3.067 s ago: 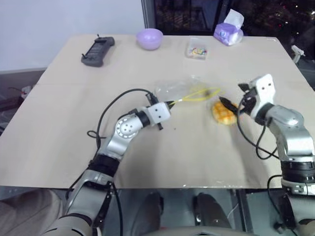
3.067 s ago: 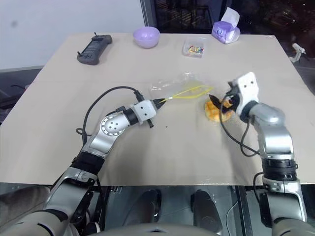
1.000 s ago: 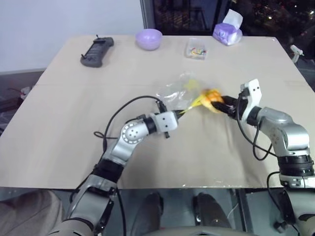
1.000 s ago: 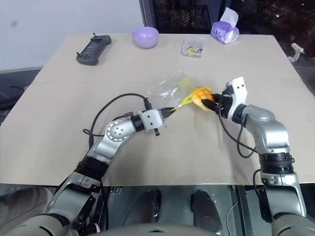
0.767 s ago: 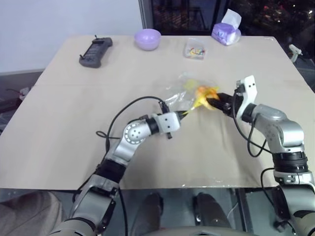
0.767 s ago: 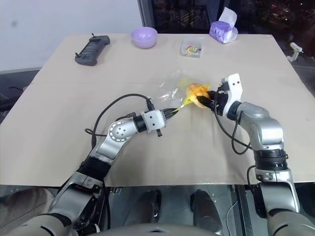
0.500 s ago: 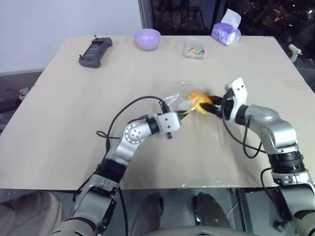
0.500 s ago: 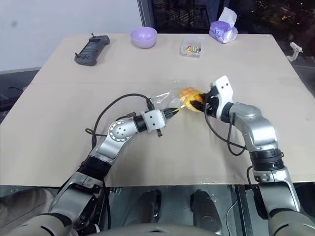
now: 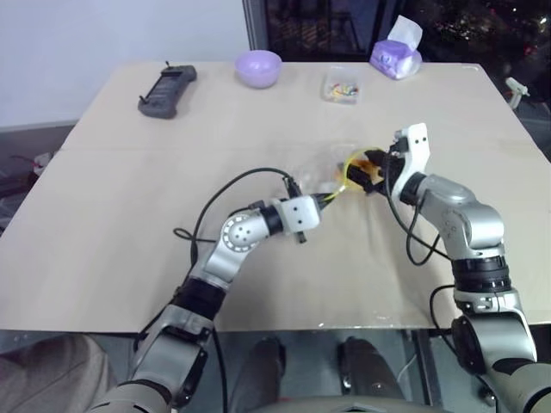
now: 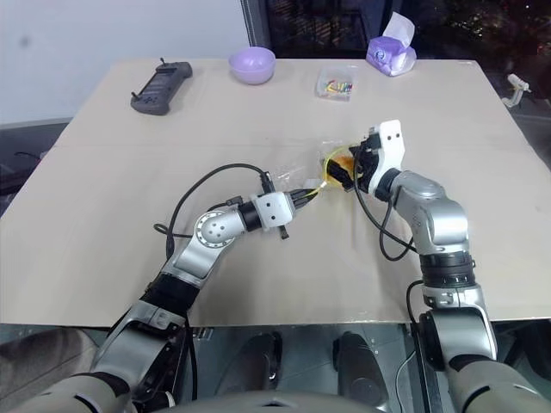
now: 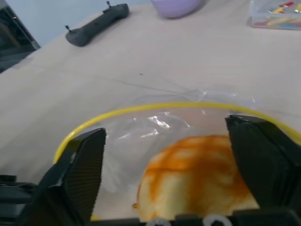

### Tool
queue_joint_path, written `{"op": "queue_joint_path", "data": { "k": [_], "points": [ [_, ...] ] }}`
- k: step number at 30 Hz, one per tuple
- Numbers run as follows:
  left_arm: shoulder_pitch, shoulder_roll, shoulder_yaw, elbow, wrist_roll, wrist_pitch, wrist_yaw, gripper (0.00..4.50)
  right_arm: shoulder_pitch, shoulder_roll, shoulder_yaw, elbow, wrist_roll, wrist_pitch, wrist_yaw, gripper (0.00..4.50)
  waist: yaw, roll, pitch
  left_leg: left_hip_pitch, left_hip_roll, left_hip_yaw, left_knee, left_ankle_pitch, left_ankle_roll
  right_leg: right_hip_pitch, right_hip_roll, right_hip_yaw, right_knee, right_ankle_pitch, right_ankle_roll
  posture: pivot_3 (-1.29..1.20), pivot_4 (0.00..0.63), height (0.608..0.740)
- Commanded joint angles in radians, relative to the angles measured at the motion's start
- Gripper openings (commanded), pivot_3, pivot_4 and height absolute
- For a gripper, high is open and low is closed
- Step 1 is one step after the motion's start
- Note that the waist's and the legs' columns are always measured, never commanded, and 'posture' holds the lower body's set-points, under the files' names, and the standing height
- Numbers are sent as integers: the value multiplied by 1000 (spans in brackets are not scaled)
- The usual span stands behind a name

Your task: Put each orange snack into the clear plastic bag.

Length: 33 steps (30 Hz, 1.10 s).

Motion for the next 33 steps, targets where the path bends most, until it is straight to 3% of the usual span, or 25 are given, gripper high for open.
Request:
{"op": "queue_joint_path", "data": {
  "k": [1,4,10,14,18,24,32,33],
  "points": [
    [-20,-7,0,-28,-16,-17,-1,0,16,-31,20,-60,-4,-2,32,4392,0,0,0,0,0,0,0,0,0,0,0,0,0,0,0,0,150,740],
    [-21,-8,10,-24,-19,-10,9,0,48,-76,21,-89,15,16,84,4392,0,0,0,0,0,0,0,0,0,0,0,0,0,0,0,0,150,740],
    [-27,-20,39,-12,-37,13,32,0,250,-325,-42,-189,85,-17,353,4392,10,0,0,-1,0,0,0,0,0,1,0,-1,-2,0,0,0,150,740],
    [-27,-27,38,-8,-43,15,34,0,315,-441,14,-122,-29,-140,398,4392,1,0,0,0,0,1,0,0,0,1,0,0,-1,0,0,0,150,740],
    [-23,-33,34,-6,-42,13,32,0,248,-402,60,63,-199,-308,248,4392,-3,0,0,2,1,1,0,0,0,1,1,1,1,0,0,0,150,740],
    [-20,-32,37,-9,-43,16,31,0,128,-281,101,228,-328,-478,100,4392,-1,0,0,1,1,2,1,0,0,1,1,2,0,0,0,0,150,740],
    [-11,-21,39,-22,-44,24,33,0,45,-225,141,381,-405,-655,95,4392,4,0,0,0,0,2,1,0,0,1,0,1,-1,0,0,0,150,740],
    [-10,-20,39,-24,-44,25,33,0,40,-223,144,395,-412,-673,95,4156,3,0,0,1,0,2,1,0,0,0,0,1,-1,0,0,0,150,740]
  ]
}}
